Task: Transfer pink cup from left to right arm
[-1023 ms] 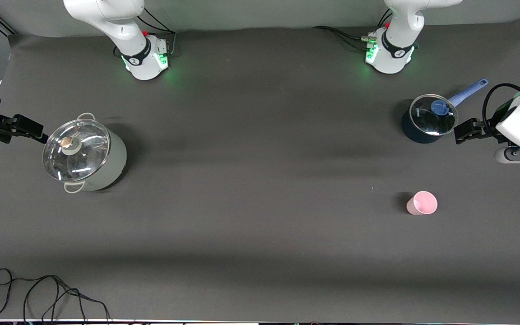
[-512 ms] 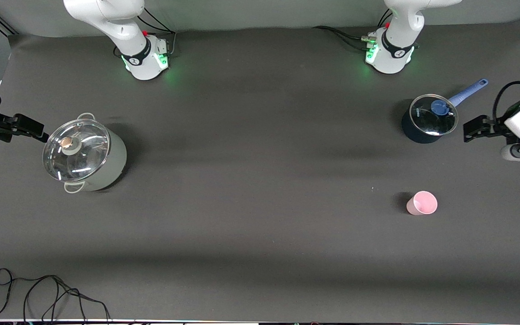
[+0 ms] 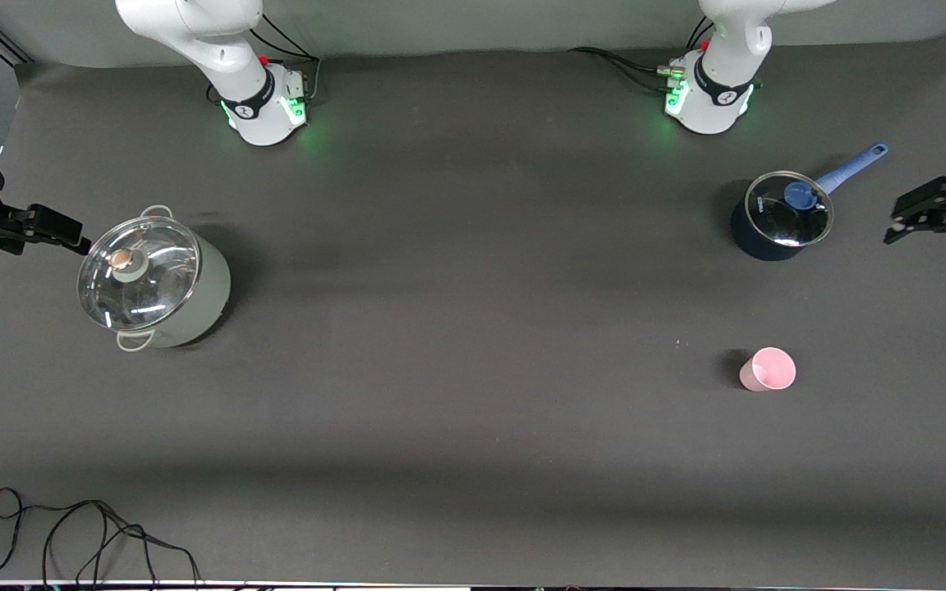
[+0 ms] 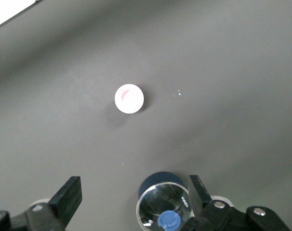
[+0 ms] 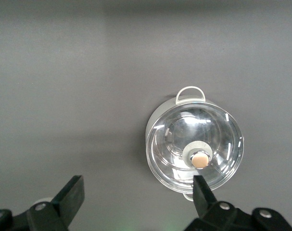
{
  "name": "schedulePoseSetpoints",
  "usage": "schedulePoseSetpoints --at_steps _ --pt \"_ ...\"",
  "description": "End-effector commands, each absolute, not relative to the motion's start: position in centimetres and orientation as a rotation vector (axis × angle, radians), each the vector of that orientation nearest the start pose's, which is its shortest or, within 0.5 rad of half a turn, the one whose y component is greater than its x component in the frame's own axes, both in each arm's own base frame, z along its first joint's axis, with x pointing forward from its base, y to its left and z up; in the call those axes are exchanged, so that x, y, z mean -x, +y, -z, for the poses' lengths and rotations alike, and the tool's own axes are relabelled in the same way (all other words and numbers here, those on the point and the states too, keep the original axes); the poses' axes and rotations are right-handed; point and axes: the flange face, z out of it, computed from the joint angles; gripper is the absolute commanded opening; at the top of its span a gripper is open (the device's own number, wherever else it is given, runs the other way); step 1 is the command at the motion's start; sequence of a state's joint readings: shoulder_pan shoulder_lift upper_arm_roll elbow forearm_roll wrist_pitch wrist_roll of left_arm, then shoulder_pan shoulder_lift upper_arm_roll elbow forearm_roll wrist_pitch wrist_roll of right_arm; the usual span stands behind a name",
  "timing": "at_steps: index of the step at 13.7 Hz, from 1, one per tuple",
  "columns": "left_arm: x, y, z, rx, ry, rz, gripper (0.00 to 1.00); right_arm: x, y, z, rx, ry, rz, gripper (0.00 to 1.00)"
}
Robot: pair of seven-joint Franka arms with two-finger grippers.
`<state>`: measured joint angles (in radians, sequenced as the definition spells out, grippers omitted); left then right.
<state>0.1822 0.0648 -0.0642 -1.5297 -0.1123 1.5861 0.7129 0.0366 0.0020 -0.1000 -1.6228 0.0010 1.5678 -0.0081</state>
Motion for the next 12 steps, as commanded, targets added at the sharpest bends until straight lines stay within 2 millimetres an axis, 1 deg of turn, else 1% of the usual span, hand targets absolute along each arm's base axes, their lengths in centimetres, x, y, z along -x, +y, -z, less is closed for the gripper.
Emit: schedulePoseSetpoints --at_steps 1,4,5,6,7,8,9,11,12 --pt "-57.4 11.4 -59.9 3.121 1.234 0.199 0.99 -55.0 -3.6 -60.6 3.122 0.072 -0.087 1.00" --pt "-57.9 19.0 -56.2 3.125 1.503 0.429 0.99 -55.0 -3.6 -60.6 3.122 0.074 -0.087 1.00" --pt "-58.1 21.7 -54.3 3.114 1.587 0.524 0.99 -55.0 -3.6 -60.6 3.122 0.074 -0.087 1.00" --pt "-58.5 23.8 -52.6 3.064 1.697 0.627 0.98 -55.0 -3.6 -60.6 3.122 0.077 -0.087 1.00" --pt "-59.0 25.3 -50.6 3.028 1.795 0.721 0.98 -55.0 -3.6 -60.6 3.122 0.074 -0.087 1.00" --pt "-59.0 27.5 -48.3 3.031 1.821 0.814 0.98 -55.0 -3.6 -60.6 3.122 0.074 -0.087 1.00" --pt "-59.1 29.2 -45.3 3.020 1.867 0.920 0.99 -55.0 -3.6 -60.6 3.122 0.074 -0.087 1.00" --pt "-59.3 31.6 -37.8 2.977 1.972 1.174 0.99 -55.0 -3.6 -60.6 3.122 0.060 -0.087 1.00" --pt "-59.2 32.1 -33.9 2.973 2.016 1.286 0.99 -55.0 -3.6 -60.6 3.122 0.058 -0.087 1.00"
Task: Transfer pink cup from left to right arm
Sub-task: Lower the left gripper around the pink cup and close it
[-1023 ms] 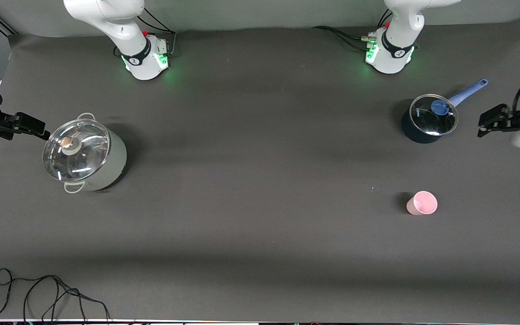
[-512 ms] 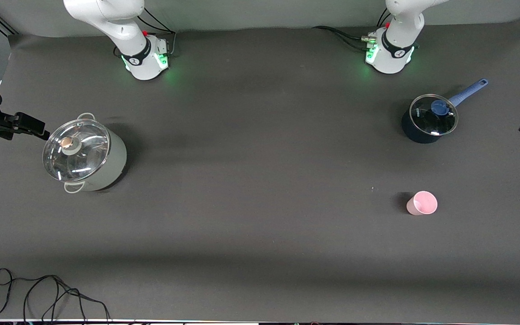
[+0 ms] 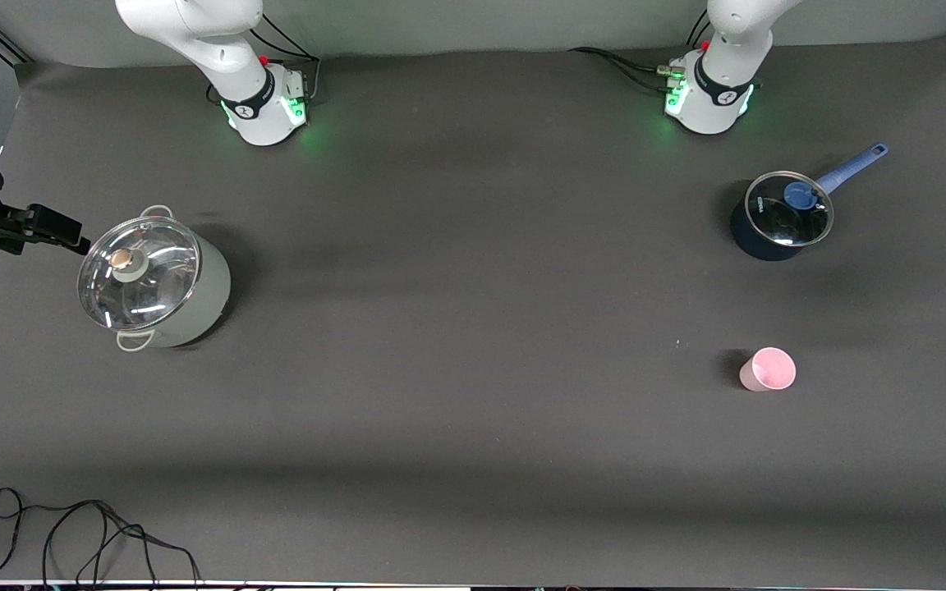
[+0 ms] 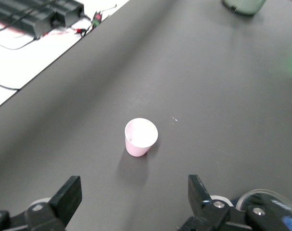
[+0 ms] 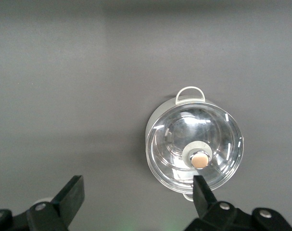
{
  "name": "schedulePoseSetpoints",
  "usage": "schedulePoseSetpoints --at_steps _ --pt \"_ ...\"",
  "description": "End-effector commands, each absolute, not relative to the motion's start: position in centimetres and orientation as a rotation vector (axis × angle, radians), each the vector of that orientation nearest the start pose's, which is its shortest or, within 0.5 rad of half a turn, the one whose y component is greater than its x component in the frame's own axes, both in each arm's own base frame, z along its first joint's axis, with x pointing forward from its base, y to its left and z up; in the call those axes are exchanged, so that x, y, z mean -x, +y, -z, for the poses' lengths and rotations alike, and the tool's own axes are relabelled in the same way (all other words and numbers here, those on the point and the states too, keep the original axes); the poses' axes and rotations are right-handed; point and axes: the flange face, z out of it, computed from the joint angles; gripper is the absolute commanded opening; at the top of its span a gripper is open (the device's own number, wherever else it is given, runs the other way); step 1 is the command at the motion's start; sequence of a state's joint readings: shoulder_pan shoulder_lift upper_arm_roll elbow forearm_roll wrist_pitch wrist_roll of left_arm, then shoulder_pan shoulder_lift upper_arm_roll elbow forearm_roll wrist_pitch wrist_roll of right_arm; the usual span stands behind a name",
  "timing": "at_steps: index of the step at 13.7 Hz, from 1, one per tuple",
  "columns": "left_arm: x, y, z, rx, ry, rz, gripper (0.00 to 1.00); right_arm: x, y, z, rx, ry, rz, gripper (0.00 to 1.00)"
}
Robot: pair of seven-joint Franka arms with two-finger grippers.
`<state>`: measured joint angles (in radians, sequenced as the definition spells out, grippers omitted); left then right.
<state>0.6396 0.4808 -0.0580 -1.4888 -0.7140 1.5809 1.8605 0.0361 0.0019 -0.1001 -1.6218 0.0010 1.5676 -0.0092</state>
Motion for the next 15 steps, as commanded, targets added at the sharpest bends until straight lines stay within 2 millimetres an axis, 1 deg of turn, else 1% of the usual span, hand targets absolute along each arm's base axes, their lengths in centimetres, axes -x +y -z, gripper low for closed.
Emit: schedulePoseSetpoints --at_steps 1,2,3,4,6,8,10,11,12,15 --pt "-59.2 32.7 -30.4 -1.859 -1.291 -0.890 0.99 -55.0 -3.7 -60.5 3.123 0.058 -0.090 1.00" --pt "-59.3 32.8 -27.6 -1.803 -1.297 -0.951 0.99 -55.0 -3.7 -60.5 3.125 0.055 -0.090 1.00" --pt "-59.3 32.6 -25.5 -1.762 -1.295 -0.997 0.99 -55.0 -3.7 -60.5 3.126 0.053 -0.090 1.00" --pt "-59.3 32.3 -24.0 -1.734 -1.299 -1.025 0.99 -55.0 -3.7 -60.5 3.128 0.034 -0.090 1.00" --pt "-59.4 31.7 -21.5 -1.677 -1.317 -1.075 0.99 -55.0 -3.7 -60.5 3.127 -0.012 -0.088 1.00" --pt "-59.9 29.9 -19.2 -1.591 -1.360 -1.135 0.99 -55.0 -3.8 -60.5 3.127 -0.007 -0.087 1.00" --pt "-59.9 28.2 -15.7 -1.530 -1.341 -1.165 0.99 -55.0 -3.8 -60.5 3.127 -0.007 -0.087 1.00" --pt "-60.0 27.4 -14.6 -1.493 -1.356 -1.194 0.99 -55.0 -3.8 -60.5 3.127 -0.007 -0.087 1.00" --pt "-59.8 27.0 -13.5 -1.476 -1.364 -1.208 0.99 -55.0 -3.8 -60.5 3.127 -0.007 -0.087 1.00" --pt "-60.2 24.9 -11.0 -1.425 -1.347 -1.247 0.99 -55.0 -3.8 -60.5 3.127 -0.007 -0.088 1.00"
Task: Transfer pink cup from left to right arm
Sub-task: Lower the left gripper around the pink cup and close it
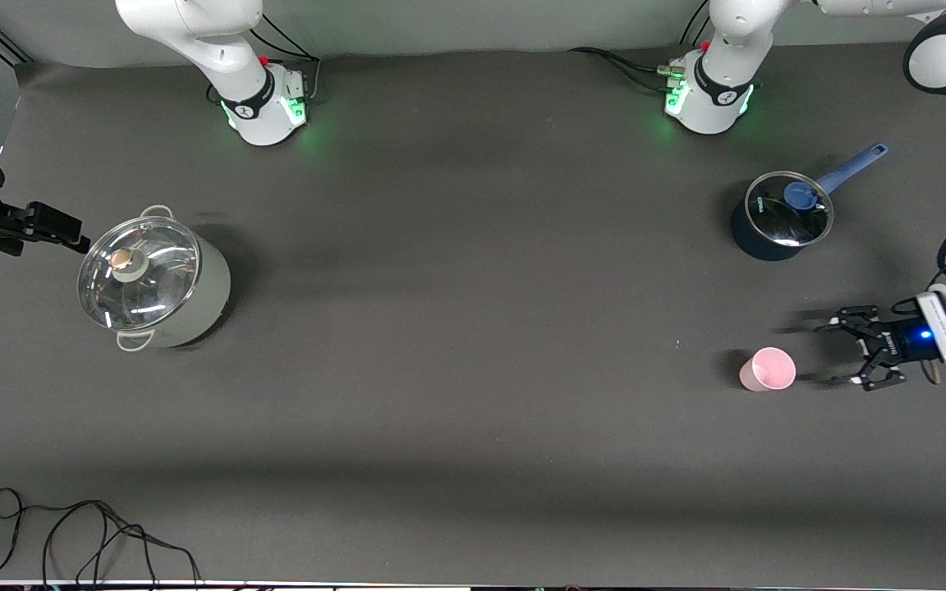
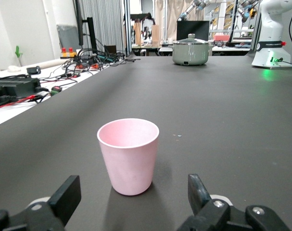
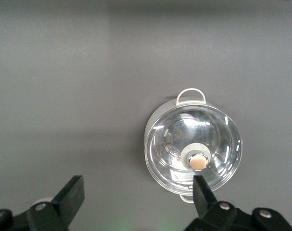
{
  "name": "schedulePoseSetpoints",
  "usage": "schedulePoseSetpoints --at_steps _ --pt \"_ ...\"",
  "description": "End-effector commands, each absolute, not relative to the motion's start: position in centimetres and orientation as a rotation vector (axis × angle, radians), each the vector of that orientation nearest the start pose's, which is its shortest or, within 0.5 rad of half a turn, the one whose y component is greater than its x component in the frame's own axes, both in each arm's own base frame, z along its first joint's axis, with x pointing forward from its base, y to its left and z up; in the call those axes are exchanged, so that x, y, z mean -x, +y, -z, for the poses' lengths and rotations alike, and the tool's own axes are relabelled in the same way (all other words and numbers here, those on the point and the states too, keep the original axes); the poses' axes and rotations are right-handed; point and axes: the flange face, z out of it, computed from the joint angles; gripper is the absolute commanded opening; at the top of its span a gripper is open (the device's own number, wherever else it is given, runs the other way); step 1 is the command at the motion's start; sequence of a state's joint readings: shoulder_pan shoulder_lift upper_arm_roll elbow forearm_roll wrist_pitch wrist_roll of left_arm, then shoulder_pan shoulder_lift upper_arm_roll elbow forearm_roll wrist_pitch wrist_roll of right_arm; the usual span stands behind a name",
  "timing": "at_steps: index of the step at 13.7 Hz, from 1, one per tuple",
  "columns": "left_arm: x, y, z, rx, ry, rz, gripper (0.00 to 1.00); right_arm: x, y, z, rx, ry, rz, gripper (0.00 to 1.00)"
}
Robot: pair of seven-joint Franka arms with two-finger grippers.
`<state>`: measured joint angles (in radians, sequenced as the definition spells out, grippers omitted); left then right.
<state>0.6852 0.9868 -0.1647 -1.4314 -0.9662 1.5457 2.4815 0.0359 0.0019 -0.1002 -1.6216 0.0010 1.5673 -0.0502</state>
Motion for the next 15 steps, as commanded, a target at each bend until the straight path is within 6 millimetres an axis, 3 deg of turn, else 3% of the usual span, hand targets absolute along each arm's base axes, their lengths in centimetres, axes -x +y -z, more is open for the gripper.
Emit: schedulePoseSetpoints --at_steps 1,5,11,15 --pt "-60.6 24.2 -10.3 -1.406 -1.344 -1.279 0.99 -55.0 -3.8 -60.4 3.127 -0.007 -0.090 1.00" --pt "-62.1 21.1 -9.4 -1.359 -1.357 -1.292 0.99 -55.0 -3.8 -60.4 3.127 -0.007 -0.090 1.00" --pt "-62.6 20.4 -7.1 -1.337 -1.359 -1.318 0.99 -55.0 -3.8 -60.4 3.126 -0.007 -0.090 1.00" --pt "-63.5 17.1 -6.6 -1.288 -1.361 -1.307 0.99 -55.0 -3.8 -60.4 3.124 -0.007 -0.089 1.00"
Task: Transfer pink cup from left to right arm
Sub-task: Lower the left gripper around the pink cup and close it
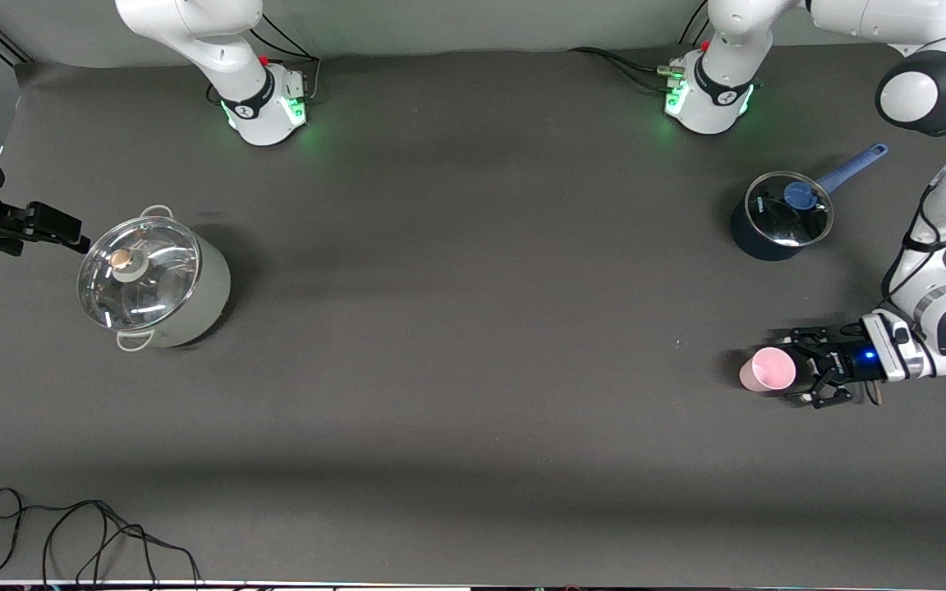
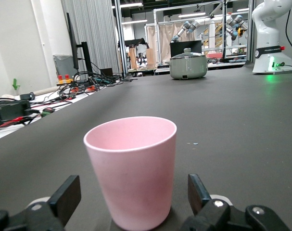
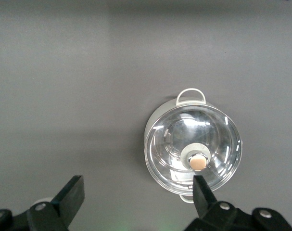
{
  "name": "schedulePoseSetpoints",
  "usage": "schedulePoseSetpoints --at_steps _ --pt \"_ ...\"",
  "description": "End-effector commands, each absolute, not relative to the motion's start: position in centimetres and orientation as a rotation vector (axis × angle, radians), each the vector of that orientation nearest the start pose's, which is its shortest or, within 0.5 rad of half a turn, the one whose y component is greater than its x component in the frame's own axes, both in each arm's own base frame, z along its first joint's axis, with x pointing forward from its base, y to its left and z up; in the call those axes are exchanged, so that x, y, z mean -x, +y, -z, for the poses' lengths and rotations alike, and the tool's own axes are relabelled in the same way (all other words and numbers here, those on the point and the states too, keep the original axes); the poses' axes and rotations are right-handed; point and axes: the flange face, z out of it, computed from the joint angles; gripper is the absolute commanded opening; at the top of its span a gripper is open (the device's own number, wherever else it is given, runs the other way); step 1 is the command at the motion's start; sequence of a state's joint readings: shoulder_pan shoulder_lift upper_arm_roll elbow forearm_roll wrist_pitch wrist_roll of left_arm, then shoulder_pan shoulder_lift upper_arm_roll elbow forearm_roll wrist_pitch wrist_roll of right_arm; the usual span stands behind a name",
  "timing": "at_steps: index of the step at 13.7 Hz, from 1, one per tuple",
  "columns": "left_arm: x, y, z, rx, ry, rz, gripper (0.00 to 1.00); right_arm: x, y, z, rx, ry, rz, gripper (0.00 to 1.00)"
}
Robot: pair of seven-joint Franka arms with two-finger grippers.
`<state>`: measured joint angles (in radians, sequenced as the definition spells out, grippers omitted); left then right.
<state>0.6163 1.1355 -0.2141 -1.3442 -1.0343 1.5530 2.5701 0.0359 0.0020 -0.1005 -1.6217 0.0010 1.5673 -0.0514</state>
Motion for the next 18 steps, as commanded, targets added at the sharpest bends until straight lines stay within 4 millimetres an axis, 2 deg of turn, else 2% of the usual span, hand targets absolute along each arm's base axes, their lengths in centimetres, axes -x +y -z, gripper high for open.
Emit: schedulePoseSetpoints --at_steps 1,6,9,10,11,12,13,15,18 --pt "-63.5 16.8 -6.6 -1.286 -1.350 -1.317 0.99 -55.0 -3.8 -60.4 3.124 -0.007 -0.089 1.00" --pt "-64.2 14.8 -6.1 -1.295 -1.348 -1.312 0.98 -55.0 -3.8 -60.4 3.124 -0.007 -0.089 1.00" --pt "-64.5 14.3 -6.1 -1.302 -1.357 -1.311 0.95 -55.0 -3.8 -60.4 3.124 -0.007 -0.087 1.00" --pt "-64.6 14.3 -5.9 -1.311 -1.358 -1.308 0.79 -55.0 -3.8 -60.4 3.124 -0.007 -0.087 1.00" --pt "-64.6 14.0 -5.8 -1.310 -1.360 -1.307 0.45 -55.0 -3.8 -60.4 3.124 -0.007 -0.087 1.00" --pt "-64.6 14.0 -5.8 -1.311 -1.362 -1.306 0.04 -55.0 -3.8 -60.4 3.124 -0.007 -0.087 1.00" --pt "-64.7 14.0 -5.9 -1.310 -1.364 -1.305 0.00 -55.0 -3.8 -60.4 3.124 -0.007 -0.087 1.00" --pt "-65.5 12.2 -6.5 -1.292 -1.385 -1.292 0.00 -55.0 -3.8 -60.4 3.124 -0.007 -0.087 1.00" --pt "-68.2 7.1 -9.0 -1.239 -1.398 -1.342 0.00 -55.0 -3.8 -60.4 3.124 -0.007 -0.087 1.00"
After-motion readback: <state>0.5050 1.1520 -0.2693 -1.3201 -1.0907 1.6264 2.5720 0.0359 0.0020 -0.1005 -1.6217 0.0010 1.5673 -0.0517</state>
